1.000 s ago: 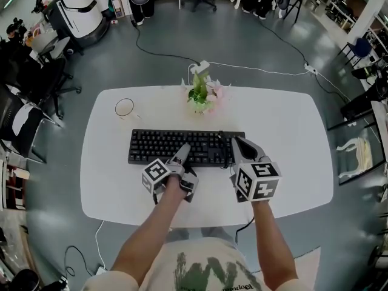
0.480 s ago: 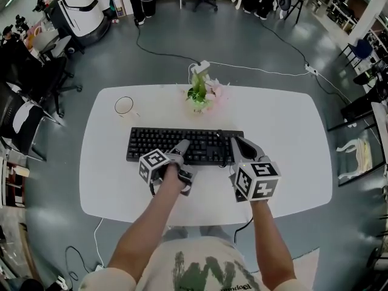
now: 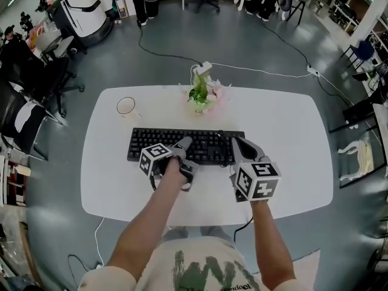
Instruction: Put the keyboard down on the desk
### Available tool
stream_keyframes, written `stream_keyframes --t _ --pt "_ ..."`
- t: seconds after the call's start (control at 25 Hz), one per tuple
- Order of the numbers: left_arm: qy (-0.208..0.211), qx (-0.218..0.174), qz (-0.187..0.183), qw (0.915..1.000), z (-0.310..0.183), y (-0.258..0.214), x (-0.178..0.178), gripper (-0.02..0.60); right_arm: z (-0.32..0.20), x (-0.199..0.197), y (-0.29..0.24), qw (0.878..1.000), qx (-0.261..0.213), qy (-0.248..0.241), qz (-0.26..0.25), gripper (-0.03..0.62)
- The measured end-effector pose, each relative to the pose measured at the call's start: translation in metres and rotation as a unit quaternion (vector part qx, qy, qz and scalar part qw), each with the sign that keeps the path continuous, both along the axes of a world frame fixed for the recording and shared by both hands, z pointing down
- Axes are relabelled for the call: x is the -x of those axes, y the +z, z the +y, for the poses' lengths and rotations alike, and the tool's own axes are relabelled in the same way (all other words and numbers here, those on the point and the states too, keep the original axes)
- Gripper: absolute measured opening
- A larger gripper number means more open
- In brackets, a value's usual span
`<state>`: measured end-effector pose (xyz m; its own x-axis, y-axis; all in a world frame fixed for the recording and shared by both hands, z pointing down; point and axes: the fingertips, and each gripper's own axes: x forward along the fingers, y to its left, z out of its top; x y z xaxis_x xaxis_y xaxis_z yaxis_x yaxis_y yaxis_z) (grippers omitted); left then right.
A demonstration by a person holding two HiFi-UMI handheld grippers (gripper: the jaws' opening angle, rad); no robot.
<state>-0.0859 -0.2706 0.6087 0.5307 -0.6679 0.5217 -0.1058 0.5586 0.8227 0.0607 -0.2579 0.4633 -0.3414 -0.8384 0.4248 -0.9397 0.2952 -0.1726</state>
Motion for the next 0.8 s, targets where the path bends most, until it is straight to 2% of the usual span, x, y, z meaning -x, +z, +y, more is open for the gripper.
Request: stream_keyframes --t 0.2,0.8 --pt "0.019 0.019 -0.003 0.9996 0.002 -0.001 -0.004 0.405 0.002 -0.001 0.001 1.000 -0.001 0.002 -0.002 0.000" --pt "0.025 0.037 0.011 0.9990 0.017 -0.001 -0.001 0.419 0.008 0.004 -0.002 1.000 -0.001 0.003 -0.009 0.000"
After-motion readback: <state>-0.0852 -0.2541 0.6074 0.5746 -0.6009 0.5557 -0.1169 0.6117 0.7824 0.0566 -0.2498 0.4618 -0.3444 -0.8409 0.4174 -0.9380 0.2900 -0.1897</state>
